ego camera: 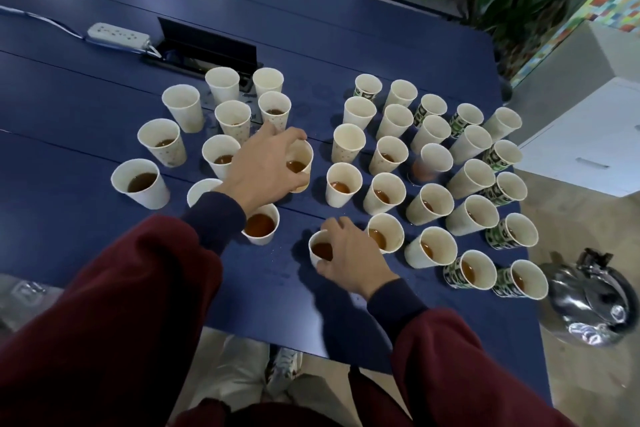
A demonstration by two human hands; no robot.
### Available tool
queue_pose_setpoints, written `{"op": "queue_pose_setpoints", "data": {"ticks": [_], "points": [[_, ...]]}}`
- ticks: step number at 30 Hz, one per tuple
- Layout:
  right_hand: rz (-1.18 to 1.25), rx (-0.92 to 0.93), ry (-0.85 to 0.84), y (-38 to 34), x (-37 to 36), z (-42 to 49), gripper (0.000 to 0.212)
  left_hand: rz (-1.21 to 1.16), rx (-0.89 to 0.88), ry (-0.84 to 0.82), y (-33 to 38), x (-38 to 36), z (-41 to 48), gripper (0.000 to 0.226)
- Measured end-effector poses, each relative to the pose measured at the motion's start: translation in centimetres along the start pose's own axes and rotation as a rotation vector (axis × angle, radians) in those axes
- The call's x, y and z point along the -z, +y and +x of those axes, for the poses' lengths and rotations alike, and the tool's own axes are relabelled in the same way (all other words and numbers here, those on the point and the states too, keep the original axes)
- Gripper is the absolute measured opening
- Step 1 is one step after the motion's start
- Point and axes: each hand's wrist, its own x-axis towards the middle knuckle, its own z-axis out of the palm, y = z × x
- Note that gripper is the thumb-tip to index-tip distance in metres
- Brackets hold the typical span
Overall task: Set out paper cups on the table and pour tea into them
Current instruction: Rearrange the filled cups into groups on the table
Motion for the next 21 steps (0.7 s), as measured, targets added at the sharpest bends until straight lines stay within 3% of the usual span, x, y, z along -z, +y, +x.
{"op": "queue_pose_setpoints", "data": {"ticks": [6, 13, 16, 21], "points": [[-0.024, -0.069, 0.075, 0.9, 1.0, 1.5, 0.058, -0.01, -0.005, 0.018, -0.1, 0.6, -0.9, 0.065], [-0.009, -0.095, 0.019, 1.2, 1.3, 1.6, 0.07, -0.021, -0.022, -0.022, -0.4, 1.2, -0.1, 0.064], [-0.047, -0.093, 0.12, 0.8, 3.2, 1.9, 0.066, -0.026, -0.043, -0.04, -0.9, 1.8, 0.9, 0.064], [0.11, -0.033, 0.369, -0.7, 5.7, 4.1, 0.059, -0.049, -0.087, -0.035, -1.5, 3.0, 2.7, 0.065]]}}
